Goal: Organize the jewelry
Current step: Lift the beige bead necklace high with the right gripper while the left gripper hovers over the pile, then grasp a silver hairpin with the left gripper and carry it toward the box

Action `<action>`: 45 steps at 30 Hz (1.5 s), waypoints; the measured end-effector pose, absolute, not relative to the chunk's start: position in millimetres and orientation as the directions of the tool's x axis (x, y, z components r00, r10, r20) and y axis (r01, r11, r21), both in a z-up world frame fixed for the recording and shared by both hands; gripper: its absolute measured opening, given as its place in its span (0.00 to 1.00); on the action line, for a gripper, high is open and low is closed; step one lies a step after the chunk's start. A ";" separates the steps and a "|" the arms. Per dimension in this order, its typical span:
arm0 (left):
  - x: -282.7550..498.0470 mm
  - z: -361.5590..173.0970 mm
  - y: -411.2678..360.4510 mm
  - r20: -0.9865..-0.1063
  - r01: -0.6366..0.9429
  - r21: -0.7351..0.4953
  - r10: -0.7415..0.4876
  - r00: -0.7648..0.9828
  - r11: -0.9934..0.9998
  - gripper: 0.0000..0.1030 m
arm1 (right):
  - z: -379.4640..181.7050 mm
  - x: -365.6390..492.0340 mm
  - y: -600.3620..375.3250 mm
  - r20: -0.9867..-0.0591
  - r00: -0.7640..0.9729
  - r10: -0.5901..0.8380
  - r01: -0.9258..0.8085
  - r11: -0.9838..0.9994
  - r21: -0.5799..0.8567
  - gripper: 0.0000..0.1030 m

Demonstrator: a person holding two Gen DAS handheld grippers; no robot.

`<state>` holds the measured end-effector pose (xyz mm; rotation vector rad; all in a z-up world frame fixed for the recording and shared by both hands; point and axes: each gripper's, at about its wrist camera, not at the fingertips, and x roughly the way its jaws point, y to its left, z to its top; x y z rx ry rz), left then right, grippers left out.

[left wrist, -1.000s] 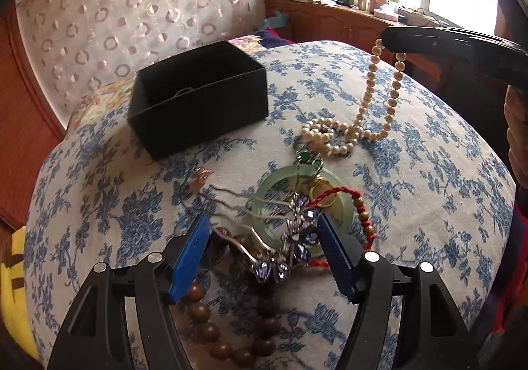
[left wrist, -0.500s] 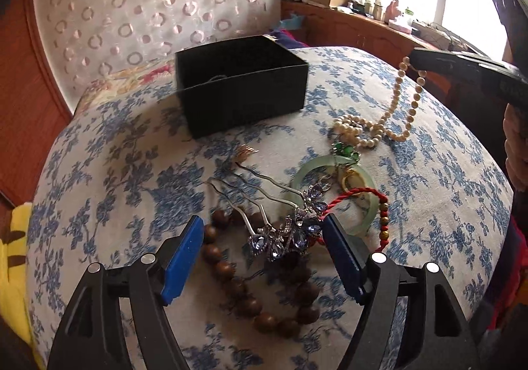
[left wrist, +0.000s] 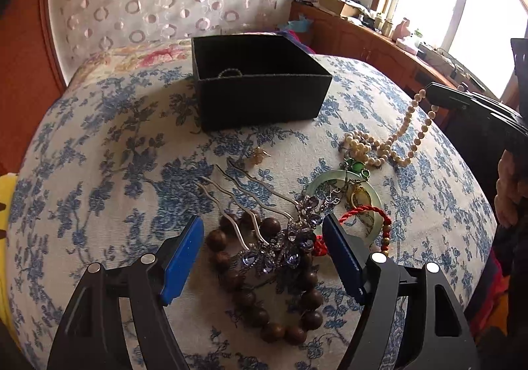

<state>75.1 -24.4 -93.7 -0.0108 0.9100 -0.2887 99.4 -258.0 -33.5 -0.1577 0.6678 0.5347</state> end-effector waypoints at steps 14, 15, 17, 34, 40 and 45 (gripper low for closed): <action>93.3 -99.2 -36.9 -0.789 0.257 -0.138 -0.263 0.555 0.957 0.69 | -38.1 100.4 -257.8 -0.633 0.649 0.422 -0.521 0.853 0.033 0.09; 93.2 -99.0 -36.7 -0.787 0.257 -0.143 -0.268 0.555 0.956 0.69 | -38.1 100.5 -257.8 -0.633 0.649 0.422 -0.521 0.853 0.034 0.09; 92.6 -98.1 -35.5 -0.783 0.255 -0.151 -0.273 0.559 0.955 0.64 | -39.0 99.9 -257.4 -0.634 0.649 0.420 -0.520 0.854 0.033 0.09; 86.1 -85.5 -13.3 -0.720 0.226 -0.272 -0.354 0.597 0.935 0.19 | -42.3 100.6 -258.1 -0.637 0.647 0.419 -0.519 0.854 0.034 0.09; 80.4 -78.9 -14.5 -0.703 0.242 -0.266 -0.359 0.614 0.933 0.12 | -42.3 101.0 -259.0 -0.637 0.647 0.419 -0.521 0.853 0.033 0.09; 73.5 -65.6 -21.4 -0.686 0.271 -0.235 -0.356 0.635 0.934 0.10 | -40.5 99.5 -256.8 -0.628 0.652 0.425 -0.529 0.848 0.024 0.09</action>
